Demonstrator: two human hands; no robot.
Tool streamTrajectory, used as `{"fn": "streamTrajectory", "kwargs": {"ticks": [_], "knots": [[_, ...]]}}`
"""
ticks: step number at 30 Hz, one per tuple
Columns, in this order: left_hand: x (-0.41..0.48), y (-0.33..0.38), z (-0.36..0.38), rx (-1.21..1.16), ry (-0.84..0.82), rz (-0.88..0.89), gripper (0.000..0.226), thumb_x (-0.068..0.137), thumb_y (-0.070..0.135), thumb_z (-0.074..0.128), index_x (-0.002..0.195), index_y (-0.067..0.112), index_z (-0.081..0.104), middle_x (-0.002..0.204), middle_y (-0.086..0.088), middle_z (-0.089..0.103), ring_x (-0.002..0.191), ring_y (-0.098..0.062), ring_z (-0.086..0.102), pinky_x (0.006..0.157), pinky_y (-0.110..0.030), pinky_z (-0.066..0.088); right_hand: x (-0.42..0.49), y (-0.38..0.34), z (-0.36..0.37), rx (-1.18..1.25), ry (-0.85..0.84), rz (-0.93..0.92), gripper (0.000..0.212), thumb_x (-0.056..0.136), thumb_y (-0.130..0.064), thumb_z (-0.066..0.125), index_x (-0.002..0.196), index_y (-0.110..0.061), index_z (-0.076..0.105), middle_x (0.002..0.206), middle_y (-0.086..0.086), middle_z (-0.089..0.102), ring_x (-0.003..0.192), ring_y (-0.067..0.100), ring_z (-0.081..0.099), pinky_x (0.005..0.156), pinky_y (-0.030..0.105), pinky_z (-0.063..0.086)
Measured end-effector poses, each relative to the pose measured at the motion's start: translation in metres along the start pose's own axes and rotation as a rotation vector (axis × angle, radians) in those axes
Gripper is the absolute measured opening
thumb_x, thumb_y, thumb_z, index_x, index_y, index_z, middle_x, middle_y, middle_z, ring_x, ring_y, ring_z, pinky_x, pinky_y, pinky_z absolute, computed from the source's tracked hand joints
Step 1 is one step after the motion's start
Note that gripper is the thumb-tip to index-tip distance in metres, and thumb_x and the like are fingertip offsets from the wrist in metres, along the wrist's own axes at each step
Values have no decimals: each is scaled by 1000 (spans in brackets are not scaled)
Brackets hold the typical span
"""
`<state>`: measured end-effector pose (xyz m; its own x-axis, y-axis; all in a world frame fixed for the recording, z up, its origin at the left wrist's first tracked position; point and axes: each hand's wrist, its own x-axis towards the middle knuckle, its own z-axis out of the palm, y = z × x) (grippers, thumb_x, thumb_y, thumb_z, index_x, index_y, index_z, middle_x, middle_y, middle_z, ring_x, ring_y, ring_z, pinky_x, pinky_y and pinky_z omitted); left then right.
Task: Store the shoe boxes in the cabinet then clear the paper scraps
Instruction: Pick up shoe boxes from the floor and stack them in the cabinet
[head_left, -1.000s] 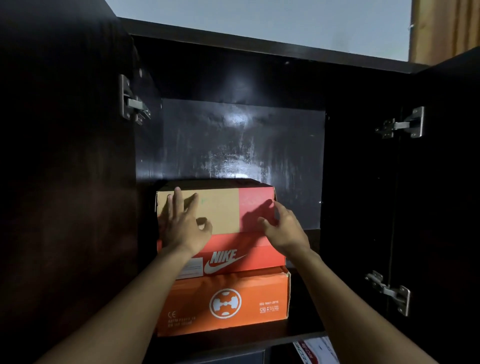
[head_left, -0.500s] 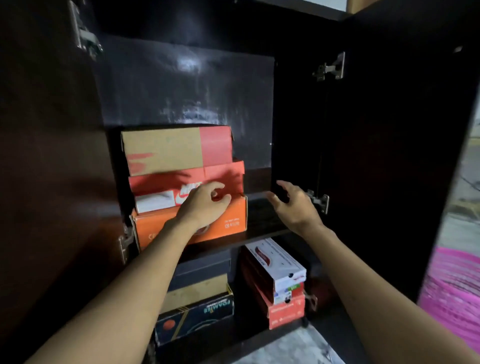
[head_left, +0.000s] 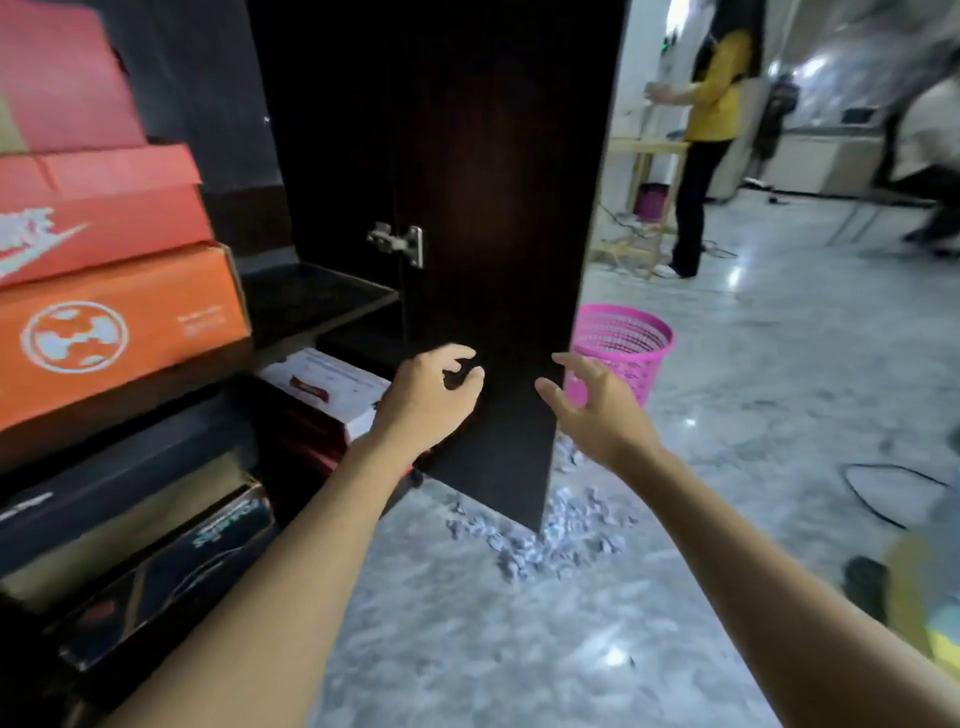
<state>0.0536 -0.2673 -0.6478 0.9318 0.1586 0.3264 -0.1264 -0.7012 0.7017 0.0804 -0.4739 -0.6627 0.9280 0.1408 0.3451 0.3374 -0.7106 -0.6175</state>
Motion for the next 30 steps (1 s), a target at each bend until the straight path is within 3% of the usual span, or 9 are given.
{"fn": "streamTrajectory", "kwargs": {"ticks": [9,15,19,24,30], "knots": [[-65,51,183,-173,-353,138,36,81,43,60,111,26,70,104,3,70,97,-18,66,89,-36,53,-126,159,-66,-222,82,310,51,93,-56,54,137,-31,54,140,-1,55,126,18,54,99,39,47],[-127,81,302,-187,-565,188,33,89,39,63,116,22,67,112,-1,67,103,-20,62,88,-33,50,-209,259,-87,-266,119,443,53,93,-58,51,136,-28,53,137,0,57,126,19,54,99,39,47],[-171,101,382,-227,-686,117,37,91,44,60,121,22,64,111,-2,62,101,-23,61,82,-32,49,-263,328,-84,-264,138,597,53,94,-56,51,137,-25,53,137,1,58,122,20,56,96,38,48],[-218,117,470,-226,-855,33,45,91,45,59,130,22,57,121,-5,60,105,-22,58,85,-29,46,-325,413,-72,-153,188,801,52,92,-54,53,136,-25,54,135,-3,61,120,19,58,95,37,48],[-237,127,559,-252,-927,-75,57,92,45,58,143,23,42,134,-4,51,118,-22,53,95,-29,41,-351,500,-65,-38,355,1008,54,92,-50,55,136,-20,50,136,6,55,126,27,51,96,40,45]]}}
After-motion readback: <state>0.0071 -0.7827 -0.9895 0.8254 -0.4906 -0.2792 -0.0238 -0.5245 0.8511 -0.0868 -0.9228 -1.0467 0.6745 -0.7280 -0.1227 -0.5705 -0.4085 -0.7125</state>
